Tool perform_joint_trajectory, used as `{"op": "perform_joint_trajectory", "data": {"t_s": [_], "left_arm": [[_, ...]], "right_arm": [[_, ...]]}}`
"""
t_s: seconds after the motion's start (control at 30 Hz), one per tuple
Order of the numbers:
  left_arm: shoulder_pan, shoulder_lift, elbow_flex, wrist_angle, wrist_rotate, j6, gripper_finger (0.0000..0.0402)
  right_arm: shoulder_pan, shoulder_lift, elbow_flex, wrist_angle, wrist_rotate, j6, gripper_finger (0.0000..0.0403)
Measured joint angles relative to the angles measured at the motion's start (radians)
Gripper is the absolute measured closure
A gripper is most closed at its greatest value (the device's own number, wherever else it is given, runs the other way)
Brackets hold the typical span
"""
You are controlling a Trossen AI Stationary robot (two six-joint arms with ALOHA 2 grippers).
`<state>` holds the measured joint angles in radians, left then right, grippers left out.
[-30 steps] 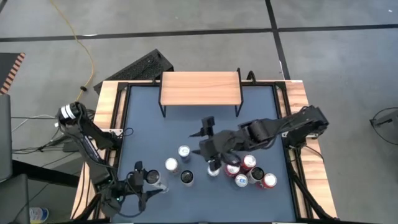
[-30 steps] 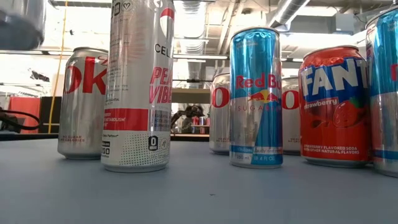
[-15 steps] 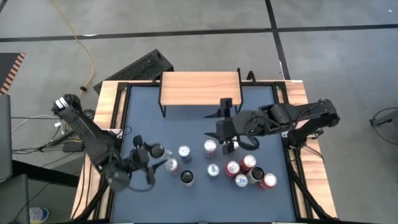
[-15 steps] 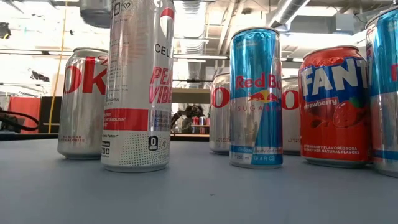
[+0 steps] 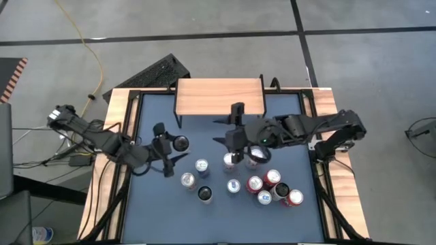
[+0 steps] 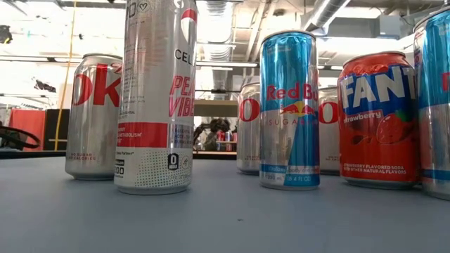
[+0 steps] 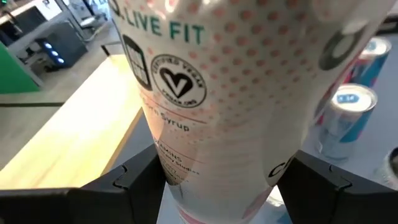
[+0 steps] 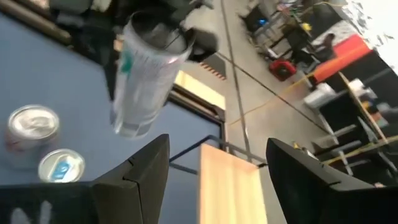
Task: Place canned beverage on shelf
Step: Put the bottom left black soda on the shelf
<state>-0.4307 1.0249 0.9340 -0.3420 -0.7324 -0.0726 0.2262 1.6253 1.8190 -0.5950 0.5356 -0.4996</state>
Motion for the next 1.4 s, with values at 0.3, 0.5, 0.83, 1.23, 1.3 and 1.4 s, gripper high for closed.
{"op": "perform_joint_trajectory", "data": {"t_s": [0.3,0.5,0.83,1.23,1.3,1.4], "left_arm": [[0.21,0.042,-0.001,0.001,0.206,0.102,0.0157],[0.288,0.055,-0.001,-0.001,0.279,0.153,0.0157],[0.327,0.057,-0.001,-0.014,0.283,0.209,0.0157],[0.336,0.057,-0.001,-0.018,0.277,0.244,0.0157],[0.341,0.057,-0.008,-0.001,0.274,0.253,0.0157],[0.351,0.057,-0.008,-0.002,0.274,0.261,0.0157]], "right_arm": [[0.013,0.062,-0.001,-0.044,0.016,0.009,0.0147],[0.018,0.138,0.035,-0.035,0.102,-0.048,0.0146],[-0.017,0.325,0.428,-0.417,-0.003,0.118,0.0146],[-0.056,0.398,0.514,-0.486,-0.019,0.004,0.0146],[-0.051,0.389,0.515,-0.441,-0.02,-0.003,0.0146],[-0.05,0.388,0.516,-0.405,-0.04,-0.002,0.0146]]}}
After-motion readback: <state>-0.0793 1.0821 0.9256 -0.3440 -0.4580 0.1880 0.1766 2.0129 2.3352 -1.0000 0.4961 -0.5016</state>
